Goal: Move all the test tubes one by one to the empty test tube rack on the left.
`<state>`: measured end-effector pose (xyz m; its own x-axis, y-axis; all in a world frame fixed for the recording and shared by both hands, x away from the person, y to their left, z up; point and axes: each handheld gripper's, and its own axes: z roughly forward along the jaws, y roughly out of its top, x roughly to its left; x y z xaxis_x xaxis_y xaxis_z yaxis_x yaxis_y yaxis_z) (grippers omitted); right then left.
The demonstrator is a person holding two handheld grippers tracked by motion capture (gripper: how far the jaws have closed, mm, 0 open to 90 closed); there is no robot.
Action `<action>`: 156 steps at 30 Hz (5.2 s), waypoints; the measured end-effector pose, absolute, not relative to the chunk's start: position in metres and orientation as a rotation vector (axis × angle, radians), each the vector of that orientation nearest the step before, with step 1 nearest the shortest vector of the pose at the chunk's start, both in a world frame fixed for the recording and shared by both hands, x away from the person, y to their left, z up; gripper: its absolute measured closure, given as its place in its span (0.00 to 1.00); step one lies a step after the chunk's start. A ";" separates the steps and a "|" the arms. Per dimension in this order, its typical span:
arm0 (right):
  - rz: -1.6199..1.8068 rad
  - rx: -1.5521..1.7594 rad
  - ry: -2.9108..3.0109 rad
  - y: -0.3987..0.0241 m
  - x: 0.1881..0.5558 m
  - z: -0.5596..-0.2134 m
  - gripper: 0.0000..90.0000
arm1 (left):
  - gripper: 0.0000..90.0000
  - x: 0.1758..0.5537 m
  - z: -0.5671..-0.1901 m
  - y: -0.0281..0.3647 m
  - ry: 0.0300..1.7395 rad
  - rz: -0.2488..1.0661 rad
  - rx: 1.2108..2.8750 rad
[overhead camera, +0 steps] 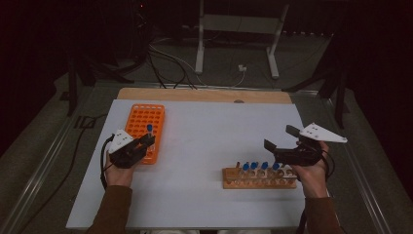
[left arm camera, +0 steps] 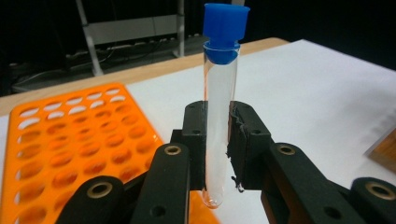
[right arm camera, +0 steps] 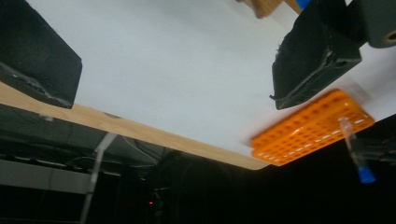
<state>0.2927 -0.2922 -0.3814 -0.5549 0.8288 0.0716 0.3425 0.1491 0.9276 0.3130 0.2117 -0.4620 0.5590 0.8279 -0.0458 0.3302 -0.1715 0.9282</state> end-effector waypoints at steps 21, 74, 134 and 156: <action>1.336 1.184 1.911 -0.324 0.283 -0.398 0.02 | 0.87 0.303 -0.490 0.219 1.031 0.571 1.867; 1.321 1.113 2.096 -0.319 0.264 -0.428 0.13 | 0.01 0.278 -0.465 0.238 1.153 0.606 1.685; 1.357 1.002 2.244 -0.317 0.252 -0.417 0.86 | 0.01 0.276 -0.469 0.232 1.172 0.600 1.700; 1.427 0.978 2.204 -0.306 0.278 -0.382 0.86 | 0.02 0.276 -0.468 0.230 1.148 0.595 1.712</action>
<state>0.2783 -0.3056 -0.3817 -0.7059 0.7034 0.0832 0.3637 0.2592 0.8947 0.2761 0.2299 -0.4682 0.4396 0.8918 -0.1073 0.4261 -0.1019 0.8989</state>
